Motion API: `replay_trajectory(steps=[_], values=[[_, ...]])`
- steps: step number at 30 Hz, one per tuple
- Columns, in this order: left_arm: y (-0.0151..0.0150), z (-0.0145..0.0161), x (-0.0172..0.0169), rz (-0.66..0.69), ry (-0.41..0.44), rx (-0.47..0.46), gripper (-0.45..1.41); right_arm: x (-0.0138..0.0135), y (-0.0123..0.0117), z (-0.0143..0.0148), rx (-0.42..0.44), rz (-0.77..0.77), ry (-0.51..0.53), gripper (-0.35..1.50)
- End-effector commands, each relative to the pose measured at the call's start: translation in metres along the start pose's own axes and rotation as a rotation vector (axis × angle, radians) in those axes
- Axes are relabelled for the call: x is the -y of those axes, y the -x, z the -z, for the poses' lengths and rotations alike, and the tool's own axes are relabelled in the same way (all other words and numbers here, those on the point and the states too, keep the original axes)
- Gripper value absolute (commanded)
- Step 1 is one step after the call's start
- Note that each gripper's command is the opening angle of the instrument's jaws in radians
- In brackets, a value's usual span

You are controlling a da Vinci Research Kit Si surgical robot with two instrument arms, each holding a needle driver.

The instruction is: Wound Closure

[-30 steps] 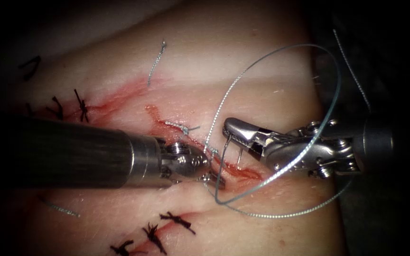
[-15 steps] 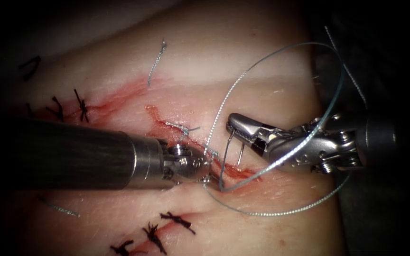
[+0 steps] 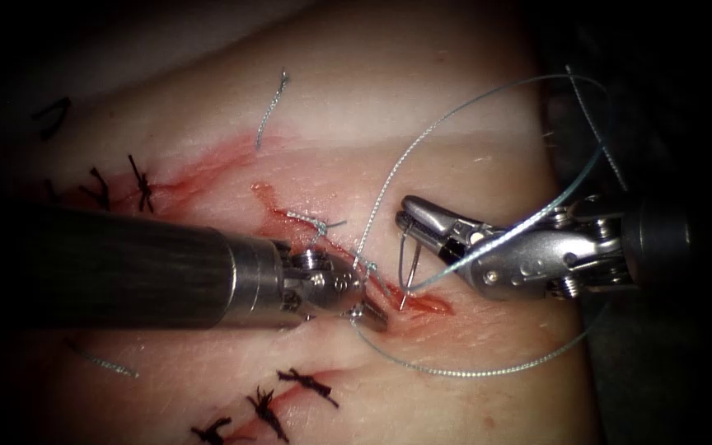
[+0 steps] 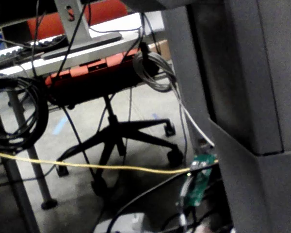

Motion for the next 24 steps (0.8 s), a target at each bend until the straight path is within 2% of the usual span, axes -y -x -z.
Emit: replay_trajectory(steps=[1,19,24], values=[[-0.0001,-0.0008,0.0001,0.000,0.001,0.000,-0.45,0.0009,0.0002,-0.0007,-0.001,-0.020,-0.001,-0.35],[-0.0001,-0.0007,0.0001,0.000,0.002,0.007,-0.45,-0.0001,0.0006,-0.0006,0.018,-0.111,0.019,-0.35],[-0.0001,-0.0007,0.0001,0.000,0.002,0.007,-0.45,-0.0012,0.0003,-0.0006,0.018,-0.076,0.029,-0.35]])
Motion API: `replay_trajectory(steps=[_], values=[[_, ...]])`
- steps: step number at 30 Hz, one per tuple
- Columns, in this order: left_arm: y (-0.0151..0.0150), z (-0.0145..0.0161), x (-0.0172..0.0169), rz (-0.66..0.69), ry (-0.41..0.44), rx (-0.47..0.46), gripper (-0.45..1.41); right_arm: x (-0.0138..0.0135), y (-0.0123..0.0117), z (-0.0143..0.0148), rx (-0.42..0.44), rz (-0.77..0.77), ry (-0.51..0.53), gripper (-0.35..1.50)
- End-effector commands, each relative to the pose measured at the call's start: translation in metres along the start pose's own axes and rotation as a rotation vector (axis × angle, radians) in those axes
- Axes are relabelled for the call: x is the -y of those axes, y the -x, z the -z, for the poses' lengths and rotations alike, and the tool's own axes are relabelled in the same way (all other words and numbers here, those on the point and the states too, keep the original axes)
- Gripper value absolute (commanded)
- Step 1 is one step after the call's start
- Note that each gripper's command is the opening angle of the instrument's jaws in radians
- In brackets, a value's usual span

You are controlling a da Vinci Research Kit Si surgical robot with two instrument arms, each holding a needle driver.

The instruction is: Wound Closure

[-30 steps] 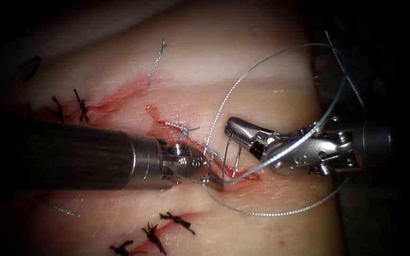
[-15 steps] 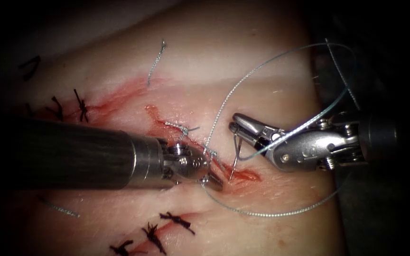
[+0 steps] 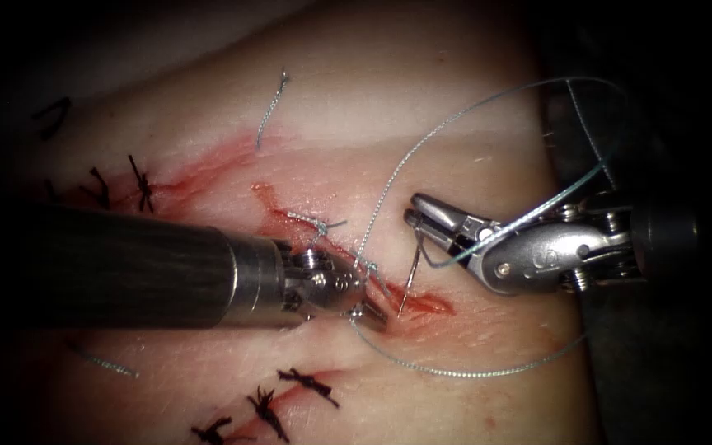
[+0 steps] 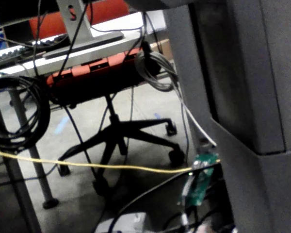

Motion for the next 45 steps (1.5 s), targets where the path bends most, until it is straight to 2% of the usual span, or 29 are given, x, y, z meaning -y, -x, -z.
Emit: replay_trajectory(steps=[1,11,16,18,22,25,27,30,32,34,39,40,45], values=[[-0.0001,-0.0007,0.0000,0.000,0.001,0.000,-0.45,0.0003,-0.0002,-0.0008,-0.004,0.020,0.001,-0.35],[-0.0001,-0.0006,0.0000,0.000,0.001,-0.001,-0.45,0.0007,0.0001,-0.0007,-0.017,0.149,-0.007,-0.35],[-0.0001,-0.0005,0.0000,0.000,-0.001,-0.003,-0.45,0.0012,0.0004,-0.0007,-0.020,0.066,-0.008,-0.35],[-0.0002,-0.0005,0.0001,0.000,-0.003,-0.004,-0.45,0.0015,0.0006,-0.0007,-0.006,0.018,-0.020,-0.35],[-0.0002,-0.0004,0.0002,-0.001,-0.004,-0.005,-0.43,0.0019,0.0013,-0.0006,0.019,-0.175,-0.032,-0.35],[-0.0002,-0.0004,0.0002,-0.001,-0.003,-0.005,-0.37,0.0016,0.0016,-0.0006,0.024,-0.293,-0.030,-0.35],[-0.0003,-0.0002,0.0002,-0.001,-0.002,-0.005,-0.27,0.0014,0.0018,-0.0007,0.029,-0.364,-0.030,-0.35],[-0.0005,0.0003,0.0003,0.005,0.001,-0.008,0.10,0.0010,0.0021,-0.0007,0.039,-0.519,-0.037,-0.35],[-0.0007,0.0008,0.0005,-0.036,-0.003,-0.008,0.41,0.0007,0.0023,-0.0007,0.047,-0.639,-0.033,-0.35],[-0.0009,0.0012,0.0006,-0.103,0.002,-0.018,0.57,0.0004,0.0027,-0.0007,0.049,-0.710,-0.033,-0.35],[-0.0013,0.0031,0.0008,-0.223,0.002,-0.088,0.46,0.0000,0.0041,-0.0005,0.052,-0.853,-0.033,-0.35],[-0.0015,0.0038,0.0007,-0.279,-0.001,-0.104,0.37,0.0000,0.0043,-0.0005,0.053,-0.881,-0.032,-0.35],[-0.0029,0.0062,0.0002,-0.554,0.019,-0.178,0.39,0.0003,0.0057,-0.0008,0.059,-1.030,-0.026,-0.35]])
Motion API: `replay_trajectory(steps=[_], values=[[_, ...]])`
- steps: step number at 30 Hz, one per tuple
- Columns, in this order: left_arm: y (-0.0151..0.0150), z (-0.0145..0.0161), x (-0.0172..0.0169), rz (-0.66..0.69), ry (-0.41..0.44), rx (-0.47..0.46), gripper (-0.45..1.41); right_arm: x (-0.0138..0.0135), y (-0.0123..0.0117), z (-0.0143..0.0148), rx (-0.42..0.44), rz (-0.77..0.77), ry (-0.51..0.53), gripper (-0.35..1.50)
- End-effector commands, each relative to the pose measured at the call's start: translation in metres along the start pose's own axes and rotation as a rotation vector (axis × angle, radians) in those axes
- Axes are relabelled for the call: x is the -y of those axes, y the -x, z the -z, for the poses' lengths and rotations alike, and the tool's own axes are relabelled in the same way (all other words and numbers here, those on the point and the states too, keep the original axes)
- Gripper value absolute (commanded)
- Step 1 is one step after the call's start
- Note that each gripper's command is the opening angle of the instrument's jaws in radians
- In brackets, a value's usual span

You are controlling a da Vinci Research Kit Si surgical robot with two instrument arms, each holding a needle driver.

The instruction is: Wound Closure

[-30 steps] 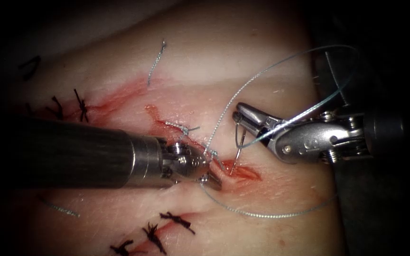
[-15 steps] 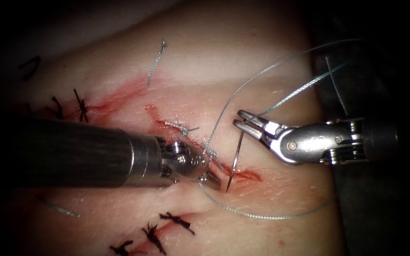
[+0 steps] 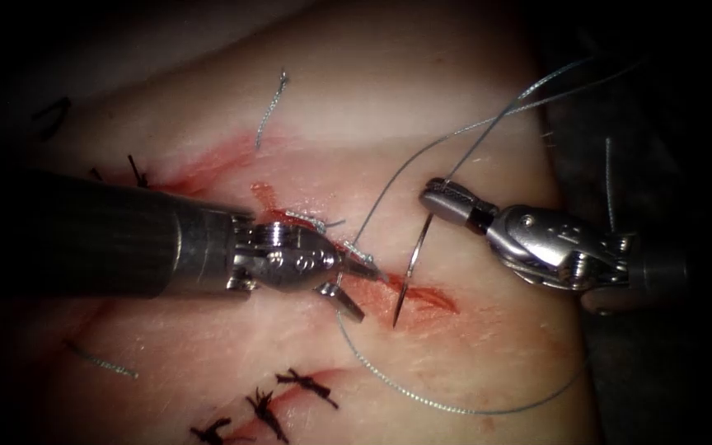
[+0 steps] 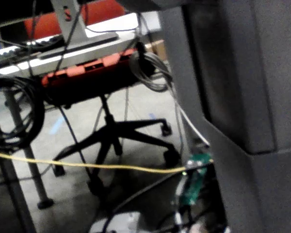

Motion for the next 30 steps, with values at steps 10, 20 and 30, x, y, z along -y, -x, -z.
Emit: replay_trajectory(steps=[10,20,30], values=[[-0.0016,-0.0010,0.0002,-0.291,-0.042,-0.113,0.52,0.0003,0.0034,-0.0004,0.022,-0.247,-0.041,-0.35],[0.0001,-0.0031,0.0003,-0.319,-0.018,-0.104,0.93,0.0008,0.0031,-0.0003,0.036,-0.285,-0.059,-0.35],[0.0003,-0.0040,0.0000,-0.295,-0.003,-0.102,0.66,0.0008,0.0027,-0.0003,0.037,-0.289,-0.058,-0.35]])
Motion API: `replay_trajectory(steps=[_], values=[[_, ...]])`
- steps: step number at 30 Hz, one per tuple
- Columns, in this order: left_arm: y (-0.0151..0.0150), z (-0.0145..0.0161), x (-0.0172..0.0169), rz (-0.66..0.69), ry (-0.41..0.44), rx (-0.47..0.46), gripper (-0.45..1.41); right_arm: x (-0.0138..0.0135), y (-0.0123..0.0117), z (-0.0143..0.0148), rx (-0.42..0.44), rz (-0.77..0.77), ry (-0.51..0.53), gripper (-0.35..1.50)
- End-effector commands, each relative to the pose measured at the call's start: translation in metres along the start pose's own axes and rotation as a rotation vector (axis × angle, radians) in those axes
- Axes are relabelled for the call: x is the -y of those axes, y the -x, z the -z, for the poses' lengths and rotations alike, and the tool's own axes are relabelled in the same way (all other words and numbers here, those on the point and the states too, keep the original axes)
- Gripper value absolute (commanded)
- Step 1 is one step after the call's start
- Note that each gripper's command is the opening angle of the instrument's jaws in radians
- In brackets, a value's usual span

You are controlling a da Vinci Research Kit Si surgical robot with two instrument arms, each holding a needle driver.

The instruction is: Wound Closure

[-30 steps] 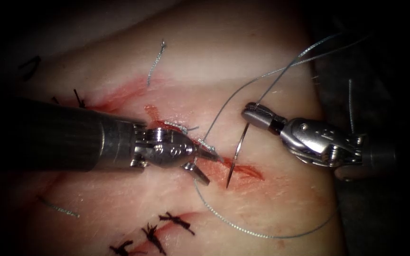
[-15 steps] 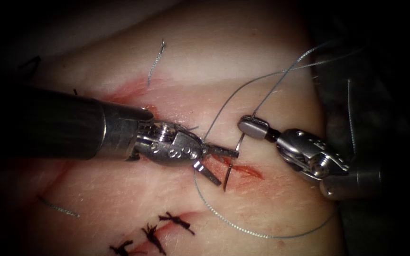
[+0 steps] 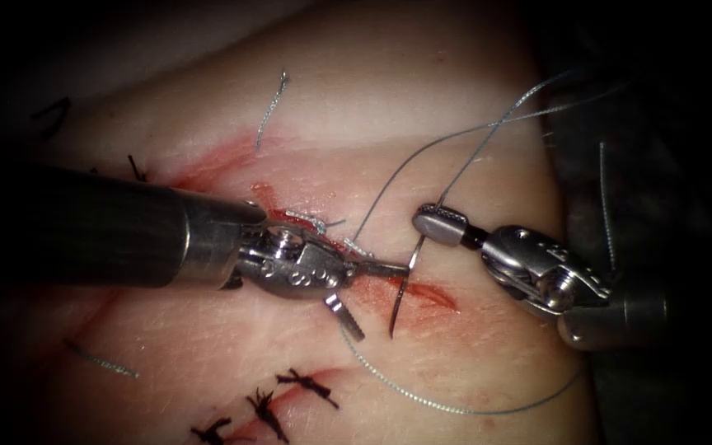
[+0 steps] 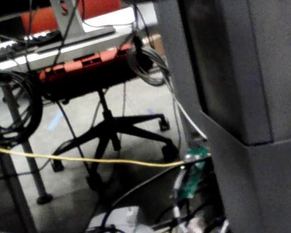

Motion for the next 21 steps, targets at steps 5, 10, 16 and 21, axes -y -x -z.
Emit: replay_trajectory(steps=[5,10,16,21], values=[[-0.0006,-0.0016,0.0003,0.002,-0.020,-0.028,0.44,0.0002,0.0006,-0.0007,0.000,0.000,-0.002,-0.35],[-0.0004,-0.0022,-0.0001,0.002,0.016,-0.056,-0.23,0.0005,0.0003,-0.0006,-0.006,-0.004,0.006,-0.35],[0.0005,-0.0024,-0.0010,0.079,0.034,-0.056,-0.45,0.0012,-0.0003,-0.0007,-0.012,0.064,0.006,-0.35],[0.0008,-0.0025,-0.0011,0.207,0.073,-0.161,-0.45,0.0021,-0.0005,-0.0009,-0.016,0.414,0.010,1.26]])
